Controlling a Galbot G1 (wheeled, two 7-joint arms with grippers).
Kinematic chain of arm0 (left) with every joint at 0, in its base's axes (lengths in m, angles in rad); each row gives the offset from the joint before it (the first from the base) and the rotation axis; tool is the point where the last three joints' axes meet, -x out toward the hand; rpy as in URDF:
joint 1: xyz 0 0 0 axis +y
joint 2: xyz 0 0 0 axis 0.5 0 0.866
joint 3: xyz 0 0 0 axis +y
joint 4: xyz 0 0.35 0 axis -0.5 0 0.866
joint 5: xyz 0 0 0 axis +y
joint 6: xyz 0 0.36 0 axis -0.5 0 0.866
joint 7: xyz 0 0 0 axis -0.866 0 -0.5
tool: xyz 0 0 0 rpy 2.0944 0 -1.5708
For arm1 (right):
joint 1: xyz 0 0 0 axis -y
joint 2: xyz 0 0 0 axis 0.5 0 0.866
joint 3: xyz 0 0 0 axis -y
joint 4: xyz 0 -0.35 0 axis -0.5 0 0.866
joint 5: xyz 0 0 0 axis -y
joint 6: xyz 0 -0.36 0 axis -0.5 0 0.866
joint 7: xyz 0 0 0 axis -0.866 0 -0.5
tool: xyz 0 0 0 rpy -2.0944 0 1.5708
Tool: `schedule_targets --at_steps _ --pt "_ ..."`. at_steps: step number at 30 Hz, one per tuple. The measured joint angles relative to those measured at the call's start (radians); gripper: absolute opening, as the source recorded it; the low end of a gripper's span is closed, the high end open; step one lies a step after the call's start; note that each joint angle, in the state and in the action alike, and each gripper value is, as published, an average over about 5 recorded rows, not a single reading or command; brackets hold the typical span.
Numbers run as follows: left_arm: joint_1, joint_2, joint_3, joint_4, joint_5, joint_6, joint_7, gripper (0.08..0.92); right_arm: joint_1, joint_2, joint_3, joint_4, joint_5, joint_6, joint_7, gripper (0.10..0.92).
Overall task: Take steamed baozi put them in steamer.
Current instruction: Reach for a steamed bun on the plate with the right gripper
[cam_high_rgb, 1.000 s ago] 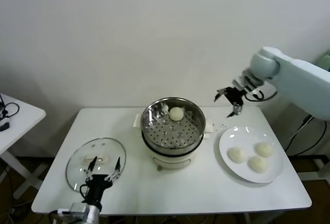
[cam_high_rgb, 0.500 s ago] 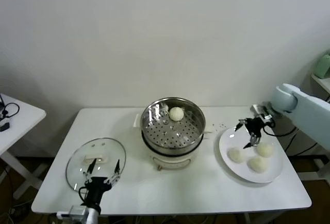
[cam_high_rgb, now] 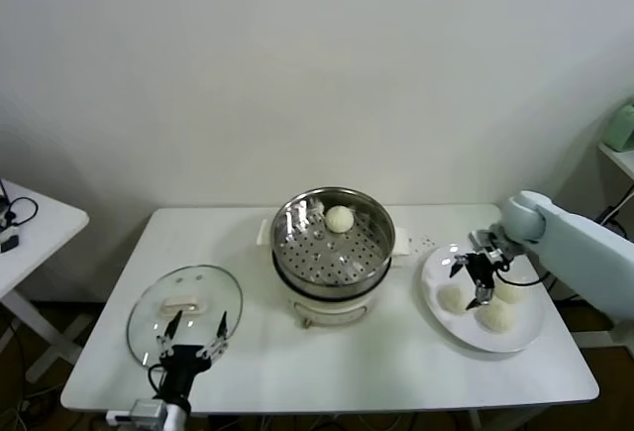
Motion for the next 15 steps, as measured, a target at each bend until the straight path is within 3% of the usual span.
schedule_targets --at_steps 15 --pt "-0.001 0.000 -0.001 0.006 -0.001 0.000 -0.001 0.823 -0.038 0.035 0.044 -0.050 -0.059 0.016 0.003 0.808"
